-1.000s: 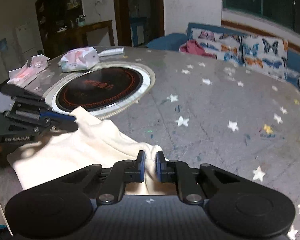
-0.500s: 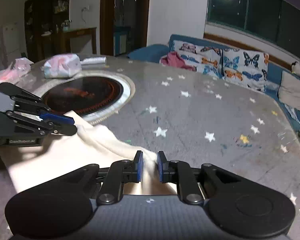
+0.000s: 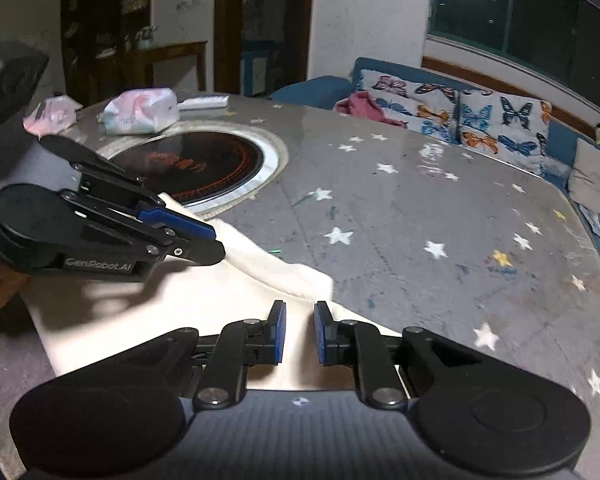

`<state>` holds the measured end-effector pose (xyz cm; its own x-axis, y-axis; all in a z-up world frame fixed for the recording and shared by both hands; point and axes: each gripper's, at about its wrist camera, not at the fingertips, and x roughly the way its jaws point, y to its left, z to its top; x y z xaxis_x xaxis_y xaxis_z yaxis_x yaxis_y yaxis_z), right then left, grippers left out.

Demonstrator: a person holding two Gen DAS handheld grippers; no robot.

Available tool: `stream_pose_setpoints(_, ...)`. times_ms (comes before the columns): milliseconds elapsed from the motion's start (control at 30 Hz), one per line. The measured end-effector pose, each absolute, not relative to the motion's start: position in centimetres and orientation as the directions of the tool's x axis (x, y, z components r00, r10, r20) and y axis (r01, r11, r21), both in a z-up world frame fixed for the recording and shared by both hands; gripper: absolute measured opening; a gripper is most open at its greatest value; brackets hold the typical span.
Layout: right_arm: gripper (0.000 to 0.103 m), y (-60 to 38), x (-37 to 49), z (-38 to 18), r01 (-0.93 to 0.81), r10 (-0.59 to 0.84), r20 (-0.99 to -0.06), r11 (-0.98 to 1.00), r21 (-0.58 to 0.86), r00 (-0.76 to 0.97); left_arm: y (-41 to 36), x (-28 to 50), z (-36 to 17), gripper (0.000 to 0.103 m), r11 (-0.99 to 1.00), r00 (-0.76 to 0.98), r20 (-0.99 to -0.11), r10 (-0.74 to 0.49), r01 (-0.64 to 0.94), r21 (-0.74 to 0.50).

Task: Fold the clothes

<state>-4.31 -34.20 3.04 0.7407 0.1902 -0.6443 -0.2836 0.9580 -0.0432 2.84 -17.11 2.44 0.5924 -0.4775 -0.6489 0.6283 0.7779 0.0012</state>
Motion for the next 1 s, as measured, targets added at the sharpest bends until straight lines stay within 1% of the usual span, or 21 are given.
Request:
stream_pose_setpoints(133, 0.013, -36.6, -6.6, 4.4, -0.221, 0.145, -0.615, 0.974, -0.05, 0.775, -17.0, 2.5, 2.3, 0.015, 0.779, 0.597, -0.644, -0.479, 0.628, 0.003)
stream_pose_setpoints(200, 0.013, -38.0, -7.5, 4.6, -0.182, 0.111, -0.621, 0.982, -0.051, 0.776, -17.1, 2.4, 2.3, 0.016, 0.779, 0.6, -0.641, -0.48, 0.627, 0.004)
stream_pose_setpoints(267, 0.013, -39.0, -8.2, 4.6, -0.154, 0.094, -0.628, 0.987, -0.041, 0.773, -17.2, 2.2, 2.3, 0.022, 0.777, 0.603, -0.638, -0.48, 0.63, 0.011)
stream_pose_setpoints(400, 0.014, -40.3, -8.9, 4.4, -0.143, 0.131, -0.631, 0.989, 0.032, 0.765, -17.6, 1.8, 2.2, 0.023, 0.776, 0.611, -0.635, -0.473, 0.63, 0.028)
stream_pose_setpoints(500, 0.016, -40.3, -8.5, 3.8, -0.153, 0.166, -0.63, 0.985, 0.075, 0.759, -17.8, 1.7, 2.2, 0.023, 0.78, 0.619, -0.635, -0.463, 0.624, 0.04)
stream_pose_setpoints(667, 0.017, -39.6, -7.7, 2.2, -0.159, 0.189, -0.645, 0.982, 0.104, 0.741, -17.9, 1.3, 2.0, 0.024, 0.782, 0.631, -0.63, -0.453, 0.62, 0.058)
stream_pose_setpoints(700, 0.017, -39.4, -7.8, 2.1, -0.16, 0.186, -0.644, 0.982, 0.099, 0.742, -18.0, 1.3, 2.0, 0.024, 0.783, 0.633, -0.629, -0.451, 0.619, 0.061)
stream_pose_setpoints(733, 0.014, -39.2, -7.8, 2.0, -0.161, 0.183, -0.643, 0.982, 0.093, 0.744, -18.1, 1.3, 2.0, 0.025, 0.783, 0.634, -0.629, -0.45, 0.618, 0.063)
stream_pose_setpoints(767, 0.004, -39.1, -7.9, 2.0, -0.159, 0.174, -0.642, 0.984, 0.082, 0.747, -18.1, 1.2, 1.9, 0.025, 0.783, 0.636, -0.627, -0.449, 0.618, 0.067)
stream_pose_setpoints(867, 0.003, -38.6, -8.5, 2.8, -0.156, 0.122, -0.619, 0.988, -0.001, 0.776, -18.2, 1.0, 1.8, 0.026, 0.781, 0.641, -0.623, -0.448, 0.619, 0.075)
stream_pose_setpoints(933, 0.003, -38.2, -8.9, 3.3, -0.149, 0.079, -0.596, 0.987, -0.068, 0.799, -18.2, 0.9, 1.7, 0.028, 0.78, 0.643, -0.62, -0.45, 0.621, 0.078)
stream_pose_setpoints(1000, 0.003, -38.0, -8.8, 3.0, -0.15, 0.065, -0.603, 0.985, -0.091, 0.795, -18.2, 0.8, 1.7, 0.031, 0.778, 0.645, -0.616, -0.452, 0.623, 0.081)
